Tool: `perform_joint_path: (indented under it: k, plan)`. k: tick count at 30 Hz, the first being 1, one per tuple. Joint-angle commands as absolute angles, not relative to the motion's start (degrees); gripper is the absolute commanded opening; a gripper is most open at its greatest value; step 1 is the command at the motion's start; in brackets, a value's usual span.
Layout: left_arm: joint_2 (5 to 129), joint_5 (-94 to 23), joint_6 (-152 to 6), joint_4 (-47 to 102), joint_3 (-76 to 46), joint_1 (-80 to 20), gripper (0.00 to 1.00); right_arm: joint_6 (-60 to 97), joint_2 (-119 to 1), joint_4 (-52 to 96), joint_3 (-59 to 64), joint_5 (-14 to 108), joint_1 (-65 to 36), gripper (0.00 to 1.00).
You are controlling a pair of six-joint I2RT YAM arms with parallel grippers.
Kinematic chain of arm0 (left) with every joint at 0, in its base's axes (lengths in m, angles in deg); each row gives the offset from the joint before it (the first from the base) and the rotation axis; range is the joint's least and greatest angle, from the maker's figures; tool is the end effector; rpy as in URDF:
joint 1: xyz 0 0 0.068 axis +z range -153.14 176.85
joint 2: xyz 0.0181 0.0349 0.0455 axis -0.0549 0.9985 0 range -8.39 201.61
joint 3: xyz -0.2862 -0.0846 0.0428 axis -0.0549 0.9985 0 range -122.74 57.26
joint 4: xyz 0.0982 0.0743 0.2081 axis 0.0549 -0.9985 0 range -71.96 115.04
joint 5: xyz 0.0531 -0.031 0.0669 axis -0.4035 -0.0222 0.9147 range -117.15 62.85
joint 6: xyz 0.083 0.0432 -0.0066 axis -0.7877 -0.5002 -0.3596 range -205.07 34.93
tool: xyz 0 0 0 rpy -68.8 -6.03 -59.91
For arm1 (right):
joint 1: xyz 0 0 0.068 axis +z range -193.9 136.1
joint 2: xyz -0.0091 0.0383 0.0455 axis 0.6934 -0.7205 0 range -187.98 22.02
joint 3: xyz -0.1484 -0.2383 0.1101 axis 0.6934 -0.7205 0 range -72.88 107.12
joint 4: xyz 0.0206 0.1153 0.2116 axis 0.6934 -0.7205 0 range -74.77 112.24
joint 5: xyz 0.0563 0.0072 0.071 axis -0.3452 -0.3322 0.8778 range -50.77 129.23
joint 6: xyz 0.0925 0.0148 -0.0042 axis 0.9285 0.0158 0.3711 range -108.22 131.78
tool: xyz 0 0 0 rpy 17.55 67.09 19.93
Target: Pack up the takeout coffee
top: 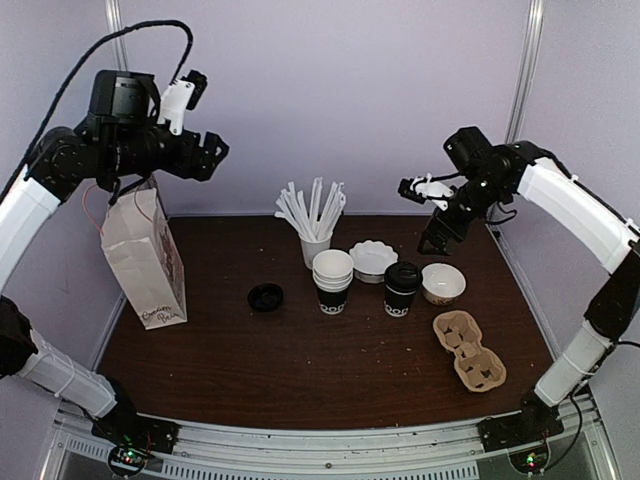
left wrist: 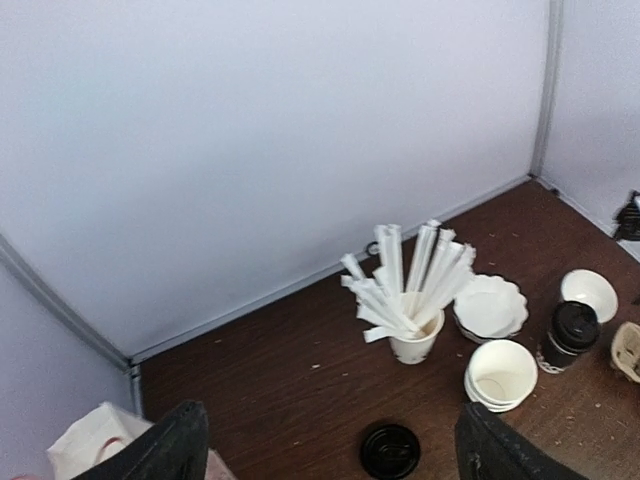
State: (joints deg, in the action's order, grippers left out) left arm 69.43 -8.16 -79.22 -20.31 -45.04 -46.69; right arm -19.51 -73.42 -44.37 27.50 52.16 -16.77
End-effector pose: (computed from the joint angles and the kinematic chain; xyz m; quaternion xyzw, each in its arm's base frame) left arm 0.2225 -0.1735 0.4929 0.1738 0.7988 -0.1105 0.5652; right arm 0.2940 0.1719 0.3472 -0.4942 0.8274 0.1003 0.2470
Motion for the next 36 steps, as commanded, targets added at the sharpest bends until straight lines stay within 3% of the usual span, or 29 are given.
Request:
perform_joint_path:
  k: [1,10,16,20,24,27,30,34,36]
  plan:
    - [69.42,10.92,-73.63,-39.55,-51.96,-43.41,0.89,-17.81,-65.71,-38.82,19.99,56.71,-18.67,0.99]
    - [61.36,11.93,-66.17,-48.87,-46.24,-27.11,0.91,-17.95,-62.53,-33.17,12.52,61.27,-19.56,0.99]
    - [59.39,0.12,-64.79,-49.65,-38.42,-12.68,0.9,-18.21,-60.41,-31.33,9.84,62.61,-19.64,0.98]
    - [60.99,-15.0,-65.56,-46.28,-33.58,-1.04,0.78,-18.54,-59.61,-31.02,8.88,62.69,-19.65,0.98]
    - [65.69,-20.11,-65.86,-44.39,-33.4,1.35,0.72,-18.88,-59.7,-30.71,7.84,63.66,-19.62,0.98]
    - [68.64,-21.28,-66.14,-42.16,-33.7,2.7,0.62,-18.98,-59.27,-30.28,6.9,64.1,-19.73,0.98]
    - [71.77,-18.81,-66.44,-41.47,-35.13,3.6,0.46,-19.12,-59.31,-29.68,5.98,64.57,-19.73,0.98]
    - [73.99,-14.86,-66.9,-41.26,-35.99,4.05,0.42,-19.24,-59.72,-29.98,5.76,64.77,-19.74,0.98]
    - [74.49,-14.29,-67.25,-40.6,-35.86,4.18,0.32,-19.37,-59.63,-29.84,5.53,65.06,-19.73,0.98]
